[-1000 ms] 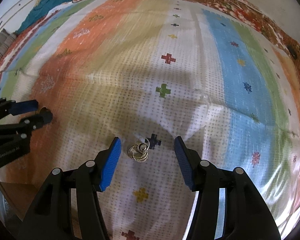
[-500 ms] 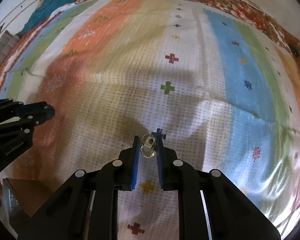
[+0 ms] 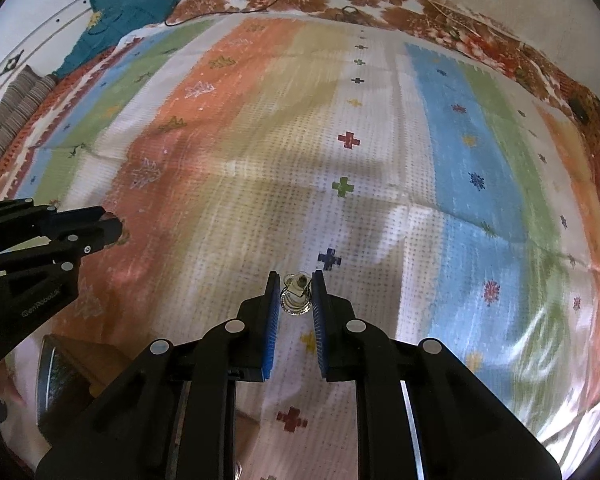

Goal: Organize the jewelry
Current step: 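Lift the ring and charm and carry them over the silver tin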

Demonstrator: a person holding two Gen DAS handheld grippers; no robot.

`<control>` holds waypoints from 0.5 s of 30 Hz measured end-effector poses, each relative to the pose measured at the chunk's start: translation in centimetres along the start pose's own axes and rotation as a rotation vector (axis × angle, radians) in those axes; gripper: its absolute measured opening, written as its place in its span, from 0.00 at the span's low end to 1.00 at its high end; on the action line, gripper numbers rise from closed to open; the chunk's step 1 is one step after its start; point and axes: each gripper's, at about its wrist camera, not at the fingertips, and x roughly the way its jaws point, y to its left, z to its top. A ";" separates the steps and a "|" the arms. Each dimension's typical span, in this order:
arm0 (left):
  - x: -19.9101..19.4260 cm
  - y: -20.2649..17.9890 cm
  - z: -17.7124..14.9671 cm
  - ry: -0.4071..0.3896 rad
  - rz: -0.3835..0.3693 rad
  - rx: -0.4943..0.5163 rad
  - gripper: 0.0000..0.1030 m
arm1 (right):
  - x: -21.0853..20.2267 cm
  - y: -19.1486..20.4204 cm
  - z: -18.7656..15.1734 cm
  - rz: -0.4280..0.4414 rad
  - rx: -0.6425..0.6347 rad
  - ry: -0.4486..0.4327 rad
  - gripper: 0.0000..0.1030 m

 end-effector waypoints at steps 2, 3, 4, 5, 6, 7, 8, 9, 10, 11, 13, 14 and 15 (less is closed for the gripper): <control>-0.5 0.1 -0.1 -0.014 0.001 -0.003 0.17 | -0.3 0.0 0.0 0.006 0.007 -0.006 0.16; -0.8 0.2 -0.2 -0.019 0.002 -0.006 0.17 | -0.5 0.0 0.0 0.011 0.009 -0.011 0.16; -1.2 0.2 -0.2 -0.024 -0.002 -0.009 0.17 | -0.6 0.0 0.0 0.013 0.010 -0.014 0.16; -1.5 0.3 -0.2 -0.028 -0.006 -0.012 0.17 | -0.9 0.0 0.0 0.014 0.011 -0.020 0.16; -1.8 0.3 -0.2 -0.033 -0.011 -0.016 0.17 | -1.0 0.0 -0.1 0.017 0.011 -0.024 0.16; -2.2 0.3 -0.2 -0.038 -0.018 -0.019 0.17 | -1.3 0.1 -0.1 0.019 0.010 -0.032 0.16; -2.4 0.3 -0.2 -0.040 -0.023 -0.021 0.17 | -1.4 0.1 -0.2 0.020 0.008 -0.038 0.16; -2.7 0.3 -0.3 -0.043 -0.029 -0.022 0.17 | -1.6 0.2 -0.2 0.024 0.008 -0.043 0.16; -2.8 0.2 -0.3 -0.045 -0.033 -0.021 0.17 | -1.7 0.1 -0.3 0.029 0.008 -0.045 0.16; -3.1 0.1 -0.3 -0.048 -0.034 -0.018 0.17 | -1.9 0.2 -0.3 0.035 0.008 -0.050 0.16; -3.4 0.0 -0.4 -0.050 -0.042 -0.018 0.17 | -2.3 0.3 -0.4 0.034 0.004 -0.059 0.16; -3.5 -0.1 -0.5 -0.050 -0.045 -0.020 0.17 | -2.5 0.3 -0.5 0.031 0.000 -0.062 0.16; -3.6 -0.1 -0.6 -0.051 -0.046 -0.023 0.17 | -2.8 0.4 -0.6 0.028 -0.004 -0.064 0.16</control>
